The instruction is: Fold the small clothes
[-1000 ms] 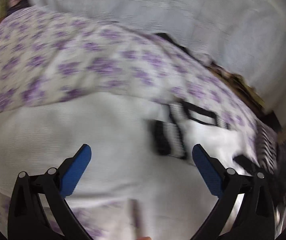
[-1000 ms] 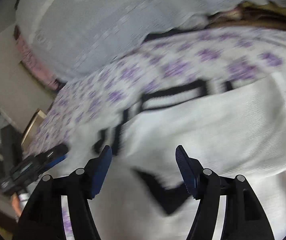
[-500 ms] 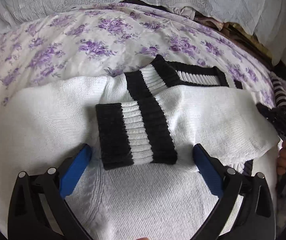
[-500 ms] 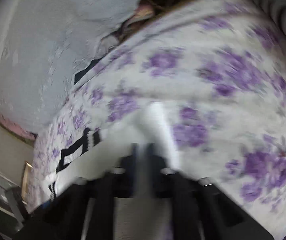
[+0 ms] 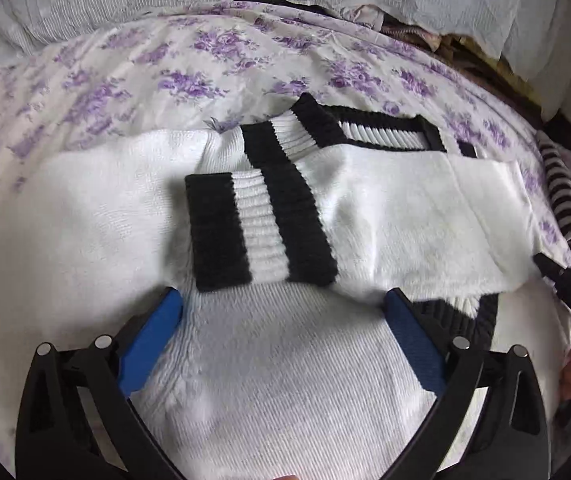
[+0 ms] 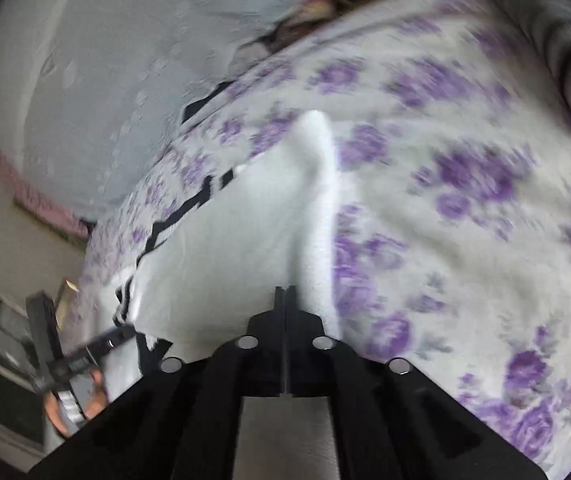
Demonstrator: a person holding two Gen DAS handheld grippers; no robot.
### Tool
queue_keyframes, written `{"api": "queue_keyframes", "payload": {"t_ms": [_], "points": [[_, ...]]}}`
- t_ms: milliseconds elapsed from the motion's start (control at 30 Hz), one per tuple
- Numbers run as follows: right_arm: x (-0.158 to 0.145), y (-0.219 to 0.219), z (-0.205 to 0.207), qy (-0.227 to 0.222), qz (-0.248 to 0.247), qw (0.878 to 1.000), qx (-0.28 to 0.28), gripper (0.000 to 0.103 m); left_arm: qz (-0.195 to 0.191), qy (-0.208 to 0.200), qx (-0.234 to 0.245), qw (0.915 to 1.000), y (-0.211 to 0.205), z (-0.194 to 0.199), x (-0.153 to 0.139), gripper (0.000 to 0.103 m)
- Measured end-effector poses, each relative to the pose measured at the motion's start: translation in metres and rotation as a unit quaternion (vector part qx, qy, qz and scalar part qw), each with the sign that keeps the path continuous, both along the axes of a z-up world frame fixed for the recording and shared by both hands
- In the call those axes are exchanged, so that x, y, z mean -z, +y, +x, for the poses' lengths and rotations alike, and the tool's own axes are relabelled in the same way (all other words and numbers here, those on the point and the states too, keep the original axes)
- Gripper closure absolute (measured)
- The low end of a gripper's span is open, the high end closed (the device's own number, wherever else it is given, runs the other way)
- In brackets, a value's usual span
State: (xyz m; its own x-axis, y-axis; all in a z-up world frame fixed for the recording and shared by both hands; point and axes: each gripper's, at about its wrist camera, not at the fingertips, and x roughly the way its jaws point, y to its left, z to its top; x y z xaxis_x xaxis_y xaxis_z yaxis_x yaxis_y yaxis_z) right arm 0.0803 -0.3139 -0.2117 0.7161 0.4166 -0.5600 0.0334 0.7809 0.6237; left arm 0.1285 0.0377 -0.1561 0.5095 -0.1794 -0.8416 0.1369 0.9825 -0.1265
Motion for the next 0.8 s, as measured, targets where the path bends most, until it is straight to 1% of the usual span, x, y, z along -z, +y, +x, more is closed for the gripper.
{"api": "queue_keyframes", "payload": {"t_ms": [33, 67, 133, 167, 233, 267, 300, 333, 367, 400, 433, 467, 500, 533, 567, 600, 633, 667, 733, 767, 800], "points": [[-0.002, -0.001, -0.004, 0.006, 0.005, 1.0, 0.003, 0.103, -0.01, -0.01, 0.0, 0.9999, 0.001, -0.005, -0.006, 0.004], [-0.008, 0.001, -0.006, 0.004, -0.008, 1.0, 0.005, 0.097, -0.025, -0.018, 0.003, 0.9995, 0.001, -0.007, -0.011, 0.004], [-0.028, 0.016, -0.007, -0.027, -0.055, 0.998, 0.001, 0.094, -0.061, -0.031, 0.012, 0.9976, 0.001, -0.007, -0.023, 0.004], [-0.036, 0.024, -0.002, -0.04, -0.059, 0.997, -0.01, 0.09, -0.074, -0.034, 0.015, 0.9966, -0.002, -0.003, -0.027, 0.004], [-0.046, 0.043, 0.017, -0.045, -0.032, 0.997, -0.044, 0.083, -0.082, -0.024, 0.022, 0.9961, -0.007, 0.005, -0.026, 0.004], [-0.045, 0.05, 0.022, -0.043, -0.028, 0.997, -0.053, 0.082, -0.08, -0.015, 0.025, 0.9964, -0.011, 0.011, -0.021, 0.004], [-0.041, 0.066, 0.034, -0.034, -0.032, 0.997, -0.064, 0.082, -0.066, -0.004, 0.026, 0.9975, -0.014, 0.018, -0.01, 0.004], [-0.034, 0.074, 0.043, -0.022, -0.038, 0.997, -0.07, 0.08, -0.052, -0.01, 0.033, 0.9981, -0.017, 0.016, -0.005, 0.005], [-0.019, 0.079, 0.054, 0.003, -0.042, 0.996, -0.072, 0.084, -0.033, -0.024, 0.043, 0.9983, -0.021, 0.013, -0.004, 0.004], [-0.008, 0.083, 0.061, 0.011, -0.042, 0.997, -0.069, 0.092, -0.004, -0.033, 0.053, 0.998, -0.028, 0.008, -0.005, 0.004], [-0.004, 0.078, 0.059, -0.004, -0.041, 0.997, -0.06, 0.102, 0.02, -0.039, 0.057, 0.9974, -0.033, 0.004, -0.006, 0.004], [-0.003, 0.071, 0.059, 0.0, -0.031, 0.998, -0.057, 0.102, 0.026, -0.045, 0.057, 0.997, -0.035, 0.001, -0.008, 0.004], [-0.006, 0.067, 0.057, 0.005, -0.016, 0.998, -0.056, 0.098, 0.012, -0.055, 0.063, 0.9965, -0.035, -0.001, -0.015, 0.004], [-0.013, 0.065, 0.055, 0.003, -0.01, 0.999, -0.052, 0.094, -0.012, -0.062, 0.069, 0.9956, -0.033, -0.001, -0.021, 0.004], [-0.022, 0.063, 0.053, -0.01, -0.016, 0.999, -0.047, 0.086, -0.03, -0.066, 0.071, 0.9948, -0.031, -0.001, -0.025, 0.004], [-0.033, 0.063, 0.054, -0.028, -0.034, 0.998, -0.042, 0.079, -0.051, -0.069, 0.069, 0.9939, -0.027, 0.003, -0.03, 0.004], [-0.043, 0.064, 0.059, -0.039, -0.047, 0.997, -0.041, 0.068, -0.064, -0.065, 0.063, 0.9938, -0.024, 0.008, -0.031, 0.004], [-0.045, 0.064, 0.065, -0.039, -0.049, 0.997, -0.04, 0.066, -0.068, -0.05, 0.055, 0.9949, -0.022, 0.016, -0.026, 0.004], [-0.038, 0.062, 0.089, -0.009, -0.039, 0.999, -0.031, 0.067, -0.062, -0.012, 0.039, 0.9972, -0.019, 0.031, -0.005, 0.005], [-0.028, 0.059, 0.099, 0.012, -0.034, 0.999, -0.026, 0.075, -0.057, -0.018, 0.045, 0.9972, -0.018, 0.033, 0.0, 0.005], [-0.016, 0.055, 0.108, 0.013, -0.024, 0.999, -0.022, 0.084, -0.037, -0.034, 0.053, 0.9973, -0.023, 0.028, -0.002, 0.005]]}}
